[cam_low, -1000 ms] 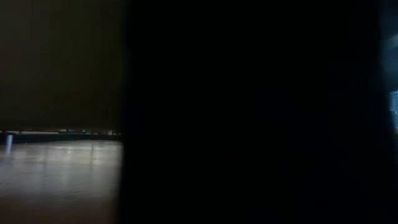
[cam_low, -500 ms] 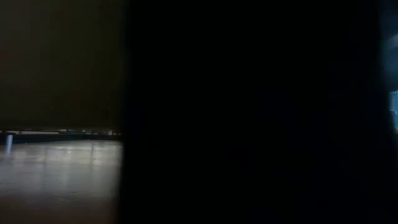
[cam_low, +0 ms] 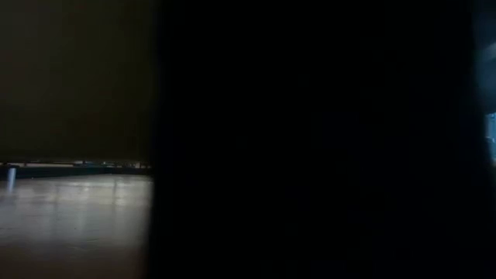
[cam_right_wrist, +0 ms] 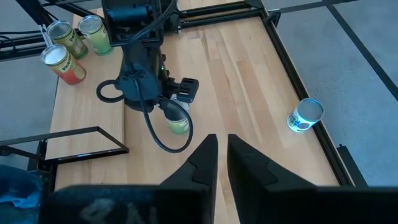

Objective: Pick and place cans onto a shelf
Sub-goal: Put the canned peaches on the shelf

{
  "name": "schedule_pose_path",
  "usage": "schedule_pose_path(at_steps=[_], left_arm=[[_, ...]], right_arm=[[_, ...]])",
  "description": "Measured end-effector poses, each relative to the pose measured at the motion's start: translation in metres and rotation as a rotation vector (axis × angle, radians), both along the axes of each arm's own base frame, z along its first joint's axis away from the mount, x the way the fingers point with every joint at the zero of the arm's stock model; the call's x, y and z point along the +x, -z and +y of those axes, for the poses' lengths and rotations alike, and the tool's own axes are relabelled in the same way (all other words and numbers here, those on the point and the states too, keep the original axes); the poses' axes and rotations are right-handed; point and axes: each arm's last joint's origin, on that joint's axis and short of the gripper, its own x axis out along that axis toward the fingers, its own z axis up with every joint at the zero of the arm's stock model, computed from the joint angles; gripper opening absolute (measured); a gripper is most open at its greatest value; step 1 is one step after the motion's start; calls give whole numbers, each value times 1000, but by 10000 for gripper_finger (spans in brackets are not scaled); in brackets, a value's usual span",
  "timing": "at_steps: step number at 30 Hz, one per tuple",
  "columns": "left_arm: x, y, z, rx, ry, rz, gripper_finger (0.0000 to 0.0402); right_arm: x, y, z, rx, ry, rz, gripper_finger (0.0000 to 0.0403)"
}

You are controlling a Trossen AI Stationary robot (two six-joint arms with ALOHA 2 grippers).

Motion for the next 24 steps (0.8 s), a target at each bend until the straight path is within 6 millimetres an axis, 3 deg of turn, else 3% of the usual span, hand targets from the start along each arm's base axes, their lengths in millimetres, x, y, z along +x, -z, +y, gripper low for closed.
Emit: schedule_pose_path(at_steps=[12,24], left_arm=[[-11,-11,-5,15,-139,4,1],[-42,-60,-21,-58,-325,-60,0]], right_arm=[[0,0,0,2,2,0,39],[0,0,0,2,3,1,39]])
